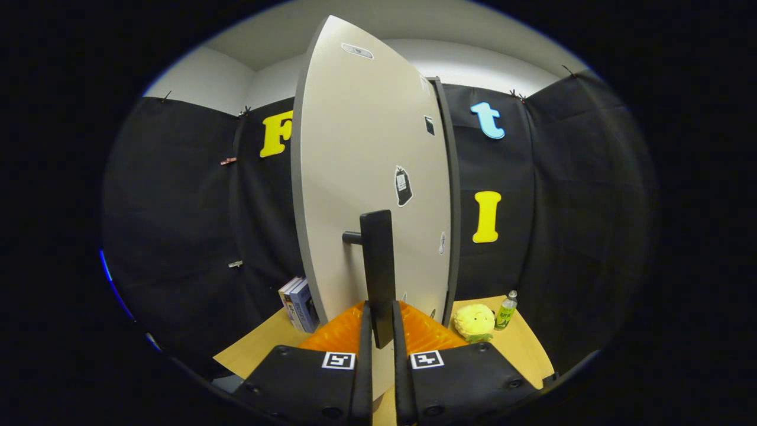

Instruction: Open the shoe cabinet door, grab the shoes and put them into the shoe cabinet, then close the shoe cabinet door.

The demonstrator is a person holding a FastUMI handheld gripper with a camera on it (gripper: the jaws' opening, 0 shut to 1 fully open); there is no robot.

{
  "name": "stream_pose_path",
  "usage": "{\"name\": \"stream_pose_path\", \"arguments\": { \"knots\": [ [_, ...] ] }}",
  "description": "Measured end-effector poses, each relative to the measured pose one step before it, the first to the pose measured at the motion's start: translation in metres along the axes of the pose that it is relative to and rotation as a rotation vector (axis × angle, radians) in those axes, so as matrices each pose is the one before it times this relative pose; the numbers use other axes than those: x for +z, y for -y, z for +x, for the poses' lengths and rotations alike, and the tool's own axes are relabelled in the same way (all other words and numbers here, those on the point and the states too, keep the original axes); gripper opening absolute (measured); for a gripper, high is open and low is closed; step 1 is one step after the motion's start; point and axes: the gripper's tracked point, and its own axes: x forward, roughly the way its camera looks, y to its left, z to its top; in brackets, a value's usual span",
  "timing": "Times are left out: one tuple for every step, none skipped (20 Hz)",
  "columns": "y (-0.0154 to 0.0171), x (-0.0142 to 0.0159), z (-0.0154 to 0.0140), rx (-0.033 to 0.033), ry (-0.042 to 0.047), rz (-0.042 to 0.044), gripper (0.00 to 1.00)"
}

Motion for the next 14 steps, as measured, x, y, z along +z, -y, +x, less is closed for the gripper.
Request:
{"name": "stream_pose_path", "arguments": {
  "knots": [
    [0.0042,-0.0004,-0.0059,-0.01177,-0.00058,0.00745,0.19],
    [0.00598,0.00149,-0.00759,-0.01749,0.00547,0.00085,0.19],
    [0.00437,0.0033,-0.00955,-0.01587,0.01096,-0.00245,0.19],
    [0.0033,0.00378,-0.0101,-0.01499,0.01589,-0.00785,0.19],
    [0.00238,0.00496,-0.00953,-0.01098,0.01795,-0.00937,0.19],
    [0.00054,0.00459,-0.00799,-0.00759,0.01842,-0.00774,0.19],
    [-0.00042,0.00141,-0.00762,-0.00437,0.01284,-0.0061,0.19],
    [-0.00166,-0.00016,-0.00363,0.0051,0.00848,-0.00544,0.18],
    [-0.00481,-0.00257,-0.00093,0.0102,-0.0016,-0.0058,0.18],
    [-0.00087,-0.00955,-0.00322,0.0071,-0.01129,-0.00703,0.18],
    [-0.00246,-0.01194,0.00131,0.00656,-0.02721,-0.00253,0.18],
    [-0.00368,-0.01453,0.00256,0.00419,-0.03185,0.00123,0.18],
    [-0.00494,-0.01053,0.00411,0.00753,-0.02736,0.0065,0.19],
    [-0.00483,-0.01222,0.00416,0.00676,-0.02584,0.00895,0.19]
  ]
}}
